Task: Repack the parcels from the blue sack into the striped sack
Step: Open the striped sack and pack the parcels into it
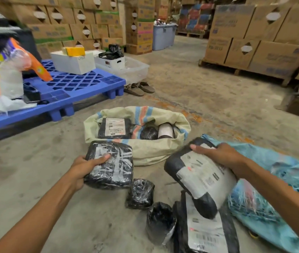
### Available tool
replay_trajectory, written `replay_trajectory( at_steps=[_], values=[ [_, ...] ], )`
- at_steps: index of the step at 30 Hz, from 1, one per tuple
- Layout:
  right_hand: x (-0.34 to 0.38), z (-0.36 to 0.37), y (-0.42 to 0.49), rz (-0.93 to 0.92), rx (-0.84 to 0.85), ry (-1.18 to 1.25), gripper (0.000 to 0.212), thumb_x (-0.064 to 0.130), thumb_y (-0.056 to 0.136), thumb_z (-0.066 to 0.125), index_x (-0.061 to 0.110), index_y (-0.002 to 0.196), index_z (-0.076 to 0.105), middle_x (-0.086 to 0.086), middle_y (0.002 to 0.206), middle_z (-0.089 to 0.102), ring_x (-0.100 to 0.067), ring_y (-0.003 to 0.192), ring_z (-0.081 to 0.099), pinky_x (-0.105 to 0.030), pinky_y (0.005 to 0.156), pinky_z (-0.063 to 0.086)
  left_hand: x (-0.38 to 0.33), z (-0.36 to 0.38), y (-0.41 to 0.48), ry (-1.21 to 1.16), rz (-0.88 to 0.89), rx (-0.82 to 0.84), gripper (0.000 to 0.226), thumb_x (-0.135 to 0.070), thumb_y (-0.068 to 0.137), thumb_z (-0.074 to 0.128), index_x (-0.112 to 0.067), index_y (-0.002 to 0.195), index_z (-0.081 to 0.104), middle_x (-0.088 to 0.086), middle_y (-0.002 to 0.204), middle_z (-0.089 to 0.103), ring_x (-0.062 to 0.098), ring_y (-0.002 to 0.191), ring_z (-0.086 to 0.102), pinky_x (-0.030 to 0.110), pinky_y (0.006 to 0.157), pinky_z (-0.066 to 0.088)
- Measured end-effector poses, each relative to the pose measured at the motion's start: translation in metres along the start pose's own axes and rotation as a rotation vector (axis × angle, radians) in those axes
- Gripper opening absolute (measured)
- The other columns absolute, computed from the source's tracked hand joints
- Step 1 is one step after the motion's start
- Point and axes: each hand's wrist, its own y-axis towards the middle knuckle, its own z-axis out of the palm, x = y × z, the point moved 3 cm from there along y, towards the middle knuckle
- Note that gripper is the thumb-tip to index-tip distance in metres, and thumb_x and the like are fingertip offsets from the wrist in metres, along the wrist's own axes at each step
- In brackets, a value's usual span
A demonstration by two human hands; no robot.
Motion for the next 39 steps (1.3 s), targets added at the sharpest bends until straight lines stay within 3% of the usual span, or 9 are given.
replay_trajectory(
  at_steps=[5,9,11,16,21,26,32,36,39],
  values=[
    [0.067,0.010,0.068,0.096,-0.041,0.403,0.050,0.056,0.079,0.075,0.009,0.091,0.065,-0.009,0.085,0.071,-0.025,0.070,0.067,-0.029,0.053,0.048,-0.082,0.023,0.035,-0.129,0.108,-0.019,0.035,-0.023,0.071,0.086,-0.005,0.097,0.071,0.013,0.087,0.077,0.020,0.068,0.075,0.027,0.051,0.057],
    [0.096,0.037,0.154,0.123,-0.087,0.461,0.054,0.054,0.085,0.071,0.005,0.106,0.064,-0.011,0.098,0.071,-0.027,0.080,0.066,-0.031,0.055,0.047,-0.117,0.032,0.093,-0.095,0.098,0.014,0.053,-0.028,0.062,0.090,-0.002,0.104,0.071,0.015,0.091,0.076,0.027,0.078,0.075,0.033,0.060,0.060],
    [0.100,0.054,0.193,0.137,-0.086,0.396,0.044,0.046,0.089,0.070,0.004,0.102,0.063,-0.011,0.094,0.071,-0.025,0.073,0.064,-0.032,0.056,0.049,-0.120,0.034,0.128,-0.087,0.062,0.005,0.049,-0.023,0.065,0.090,0.001,0.104,0.071,0.016,0.084,0.076,0.026,0.069,0.075,0.033,0.052,0.058],
    [0.095,0.102,0.291,0.209,-0.059,0.252,0.047,0.053,0.087,0.067,0.009,0.102,0.068,-0.011,0.101,0.073,-0.030,0.094,0.070,-0.043,0.093,0.056,-0.111,0.042,0.205,-0.011,-0.082,0.107,0.063,-0.025,0.058,0.092,-0.001,0.112,0.070,0.019,0.097,0.075,0.029,0.078,0.075,0.039,0.062,0.061],
    [0.079,0.130,0.420,0.162,-0.066,0.178,0.064,0.069,0.072,0.058,0.012,0.099,0.071,-0.010,0.097,0.076,-0.031,0.087,0.073,-0.046,0.089,0.058,-0.107,0.053,0.261,0.091,-0.114,0.143,0.069,-0.035,0.061,0.089,-0.005,0.120,0.069,0.016,0.100,0.075,0.028,0.082,0.075,0.042,0.070,0.061],
    [0.093,0.144,0.354,0.069,-0.324,0.005,0.068,0.075,0.078,0.059,0.009,0.095,0.068,-0.007,0.092,0.068,-0.031,0.090,0.066,-0.034,0.074,0.051,-0.079,0.043,0.284,0.238,-0.041,-0.064,0.073,-0.052,0.051,0.092,-0.007,0.104,0.067,0.012,0.095,0.075,0.029,0.081,0.074,0.044,0.077,0.060],
    [0.098,0.150,0.336,-0.002,-0.456,-0.264,0.068,0.075,0.079,0.060,0.008,0.092,0.066,-0.009,0.096,0.069,-0.030,0.093,0.067,-0.032,0.064,0.042,-0.075,0.036,0.286,0.749,0.144,-0.362,0.089,-0.084,0.055,0.068,-0.006,0.097,0.065,0.015,0.105,0.069,0.032,0.096,0.064,0.041,0.078,0.050],
    [0.114,0.157,0.316,-0.040,-0.518,-0.597,0.082,0.071,0.089,0.047,0.002,0.132,0.050,-0.018,0.129,0.053,-0.032,0.118,0.050,-0.041,0.087,0.047,-0.087,0.047,0.267,1.160,0.283,-0.569,0.081,-0.091,0.064,0.052,-0.011,0.075,0.055,0.019,0.100,0.067,0.037,0.096,0.061,0.041,0.078,0.049],
    [0.118,0.155,0.288,-0.115,-0.536,-0.715,0.081,0.068,0.091,0.046,0.002,0.138,0.041,-0.018,0.139,0.044,-0.033,0.128,0.041,-0.045,0.102,0.039,-0.096,0.061,0.239,1.331,0.384,-0.652,0.081,-0.077,0.078,0.054,-0.007,0.117,0.059,0.019,0.121,0.061,0.037,0.115,0.053,0.049,0.098,0.042]
  ],
)
